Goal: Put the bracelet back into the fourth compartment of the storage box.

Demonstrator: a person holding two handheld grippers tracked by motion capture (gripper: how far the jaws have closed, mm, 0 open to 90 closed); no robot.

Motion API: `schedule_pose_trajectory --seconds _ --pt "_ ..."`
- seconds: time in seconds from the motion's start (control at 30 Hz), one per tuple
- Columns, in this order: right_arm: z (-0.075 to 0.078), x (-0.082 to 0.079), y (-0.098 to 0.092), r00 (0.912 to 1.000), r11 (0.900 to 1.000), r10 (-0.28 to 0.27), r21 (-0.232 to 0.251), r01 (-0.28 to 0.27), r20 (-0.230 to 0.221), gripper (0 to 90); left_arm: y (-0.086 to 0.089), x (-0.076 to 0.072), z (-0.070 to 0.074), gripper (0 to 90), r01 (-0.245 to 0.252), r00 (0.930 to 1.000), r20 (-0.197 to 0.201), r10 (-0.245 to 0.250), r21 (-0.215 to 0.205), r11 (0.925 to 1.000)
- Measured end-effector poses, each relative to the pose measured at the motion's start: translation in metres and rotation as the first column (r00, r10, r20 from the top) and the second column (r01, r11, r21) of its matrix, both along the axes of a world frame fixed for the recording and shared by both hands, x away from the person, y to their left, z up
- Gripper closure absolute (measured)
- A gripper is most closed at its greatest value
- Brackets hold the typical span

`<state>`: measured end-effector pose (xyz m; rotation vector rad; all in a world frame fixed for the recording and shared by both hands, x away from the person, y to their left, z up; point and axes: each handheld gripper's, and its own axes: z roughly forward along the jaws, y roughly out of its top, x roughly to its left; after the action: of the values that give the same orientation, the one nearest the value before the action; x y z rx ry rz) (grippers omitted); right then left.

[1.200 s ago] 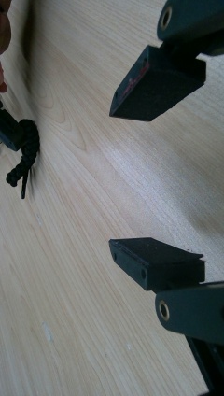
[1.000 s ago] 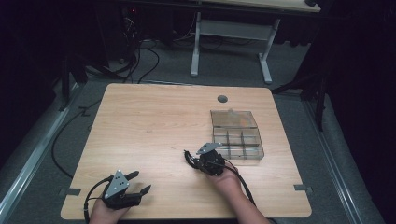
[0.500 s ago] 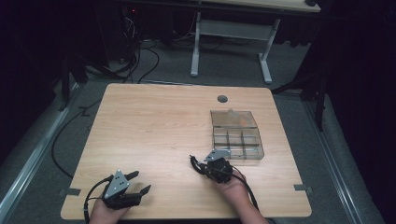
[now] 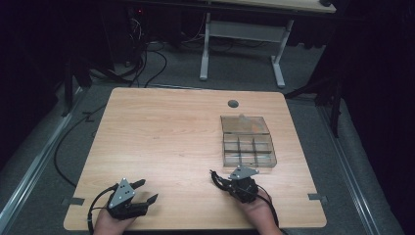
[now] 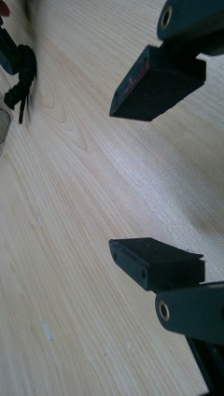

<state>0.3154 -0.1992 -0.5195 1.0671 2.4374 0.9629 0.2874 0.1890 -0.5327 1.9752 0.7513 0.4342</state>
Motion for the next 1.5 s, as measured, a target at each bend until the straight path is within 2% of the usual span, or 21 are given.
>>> schedule_pose_trajectory --seconds 0.1,0.17,0.27,0.3,0.47,0.6,0.77,0.9,0.93,0.97,1.0,1.03,1.1,1.13,1.2,1.3,1.33,1.5 --pt "-0.001 -0.008 -0.014 0.9994 0.999 -0.033 0.008 0.033 0.004 89.9 0.000 0.000 0.000 30.8 -0.001 1.0000 0.000 0.001 0.002 1.0000" --pt "-0.001 -0.009 -0.017 0.9993 0.999 -0.036 0.009 0.036 0.009 89.9 0.000 0.000 0.000 30.8 -0.003 1.0000 0.000 0.003 0.002 1.0000" --pt "-0.003 -0.018 -0.035 0.9971 0.997 -0.075 0.023 0.074 0.014 89.9 0.000 0.000 0.000 30.8 -0.006 1.0000 0.000 0.006 0.005 1.0000" --pt "-0.003 -0.018 -0.035 0.9971 0.997 -0.075 0.023 0.074 0.014 89.9 0.000 0.000 0.000 30.8 -0.006 1.0000 0.000 0.006 0.005 1.0000" --pt "-0.004 -0.027 -0.059 0.9902 0.990 -0.138 0.032 0.137 0.025 89.8 0.000 0.000 0.000 30.8 -0.007 1.0000 -0.001 0.007 0.007 1.0000" --pt "-0.005 -0.032 -0.072 0.9842 0.984 -0.176 0.046 0.175 0.021 89.8 0.000 0.000 0.000 30.8 -0.008 1.0000 -0.001 0.008 0.007 0.9999" --pt "-0.005 -0.036 -0.077 0.9806 0.979 -0.195 0.054 0.194 0.015 89.7 0.000 0.000 0.000 30.8 -0.008 1.0000 0.000 0.008 0.006 1.0000" --pt "-0.001 -0.039 -0.079 0.9795 0.977 -0.199 0.082 0.197 0.029 88.6 0.000 0.000 0.000 30.7 -0.006 1.0000 0.000 0.006 0.005 1.0000" --pt "0.006 -0.038 -0.085 0.9730 0.971 -0.223 0.096 0.217 0.059 88.6 0.000 0.000 0.000 30.7 -0.007 1.0000 0.001 0.007 0.005 1.0000" --pt "0.006 -0.038 -0.085 0.9730 0.971 -0.223 0.096 0.217 0.059 88.6 0.000 0.000 0.000 30.7 -0.007 1.0000 0.001 0.007 0.005 1.0000" --pt "0.009 -0.034 -0.092 0.9653 0.963 -0.253 0.114 0.245 0.064 88.7 0.000 0.000 0.000 30.7 -0.008 1.0000 0.003 0.008 0.003 1.0000" --pt "0.008 -0.032 -0.096 0.9625 0.960 -0.264 0.114 0.256 0.062 88.7 0.000 0.000 0.000 30.7 -0.008 1.0000 0.003 0.008 0.003 1.0000" --pt "0.007 -0.031 -0.098 0.9603 0.957 -0.273 0.114 0.265 0.058 88.7 0.000 0.000 0.000 30.7 -0.009 1.0000 0.003 0.009 0.001 1.0000" --pt "0.004 -0.029 -0.103 0.9543 0.952 -0.295 0.096 0.289 0.050 88.7 0.000 0.000 0.000 30.8 -0.009 1.0000 0.000 0.009 0.001 1.0000" --pt "0.002 -0.030 -0.105 0.9513 0.950 -0.305 0.081 0.301 0.044 88.7 0.000 0.000 0.000 30.7 -0.010 1.0000 -0.001 0.010 0.001 1.0000" --pt "0.000 -0.032 -0.106 0.9539 0.953 -0.297 0.075 0.294 0.039 88.7 0.000 0.000 0.000 30.8 -0.012 0.9999 -0.002 0.012 0.002 0.9999" --pt "-0.002 -0.035 -0.103 0.9586 0.958 -0.284 0.063 0.281 0.027 88.7 0.000 0.000 0.000 30.7 -0.014 0.9999 -0.002 0.014 0.003 0.9999" --pt "-0.004 -0.041 -0.094 0.9675 0.967 -0.252 0.051 0.251 0.016 88.9 0.000 0.001 0.000 30.7 -0.017 0.9998 -0.001 0.017 0.002 0.9998"
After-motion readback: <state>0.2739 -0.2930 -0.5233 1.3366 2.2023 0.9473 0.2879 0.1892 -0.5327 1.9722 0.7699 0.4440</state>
